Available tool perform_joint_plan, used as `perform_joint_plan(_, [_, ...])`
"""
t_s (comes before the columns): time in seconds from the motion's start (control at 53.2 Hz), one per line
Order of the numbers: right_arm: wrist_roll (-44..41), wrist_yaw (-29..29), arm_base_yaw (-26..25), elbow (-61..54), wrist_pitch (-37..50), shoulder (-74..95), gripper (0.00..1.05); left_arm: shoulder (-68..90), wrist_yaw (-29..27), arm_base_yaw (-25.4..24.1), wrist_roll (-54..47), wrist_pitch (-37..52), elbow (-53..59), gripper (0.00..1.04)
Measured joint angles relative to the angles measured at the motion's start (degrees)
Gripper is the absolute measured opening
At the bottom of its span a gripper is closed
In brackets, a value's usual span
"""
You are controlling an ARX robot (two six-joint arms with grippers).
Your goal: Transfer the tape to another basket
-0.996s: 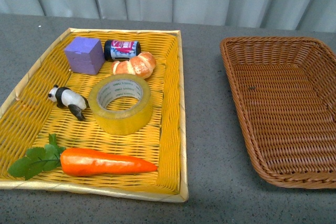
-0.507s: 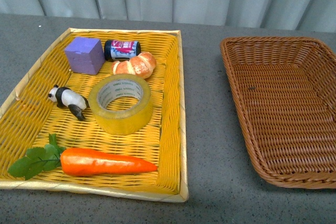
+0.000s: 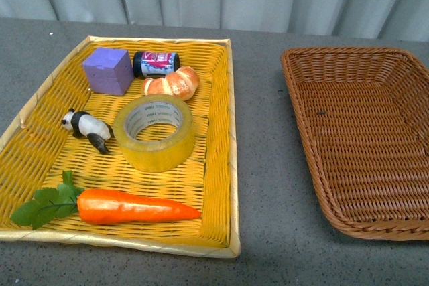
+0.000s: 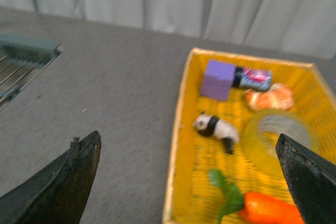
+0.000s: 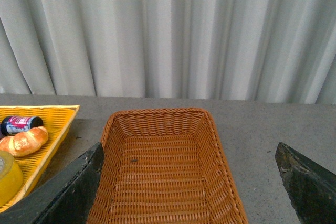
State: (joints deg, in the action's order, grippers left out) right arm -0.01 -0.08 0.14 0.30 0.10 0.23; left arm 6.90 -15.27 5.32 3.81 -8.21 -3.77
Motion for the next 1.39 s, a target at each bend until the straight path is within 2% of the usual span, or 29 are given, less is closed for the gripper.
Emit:
perform_joint_plan(0.056, [0.0,0.0,0.0,0.0,0.0,-0.02,0.96,3.74,-1.66,1.31,0.46,0.92,0.0,0.98])
perform_joint_plan(0.226, [0.0,-0.02,0.0,0.0,0.0,-0.02,0.96,19.76,2.14,-0.9,2.75,15.41,-1.66,0.98])
perform_joint_plan(0.376, [0.0,-0.02,0.0,0.0,0.0,-0.02,0.96,47.65,7.54,-3.28,5.35,34.05,-9.7,0.98])
perform_joint_plan(0.47, [0.0,0.0,0.0,0.0,0.0,-0.02,0.96,61.16,9.66,-2.58,4.98,38.45,-15.47,0.98])
perform_joint_plan(0.677, [0.0,0.0,0.0,0.0,0.0,-0.02,0.96,77.85,17.53,-1.11,1.03,38.29,-24.92,0.98])
perform_joint_plan(0.846, [0.0,0.0,0.0,0.0,0.0,-0.02,0.96,87.93,22.21,-0.13,-4.72,33.9,-34.34,0.98])
perform_joint_plan(1.071, [0.0,0.0,0.0,0.0,0.0,-0.02,0.96,96.85,26.08,0.09,-13.27,26.99,-43.19,0.98])
perform_joint_plan(1.391, [0.0,0.0,0.0,0.0,0.0,-0.02,0.96,103.14,28.06,1.95,-23.32,19.12,-50.4,0.98])
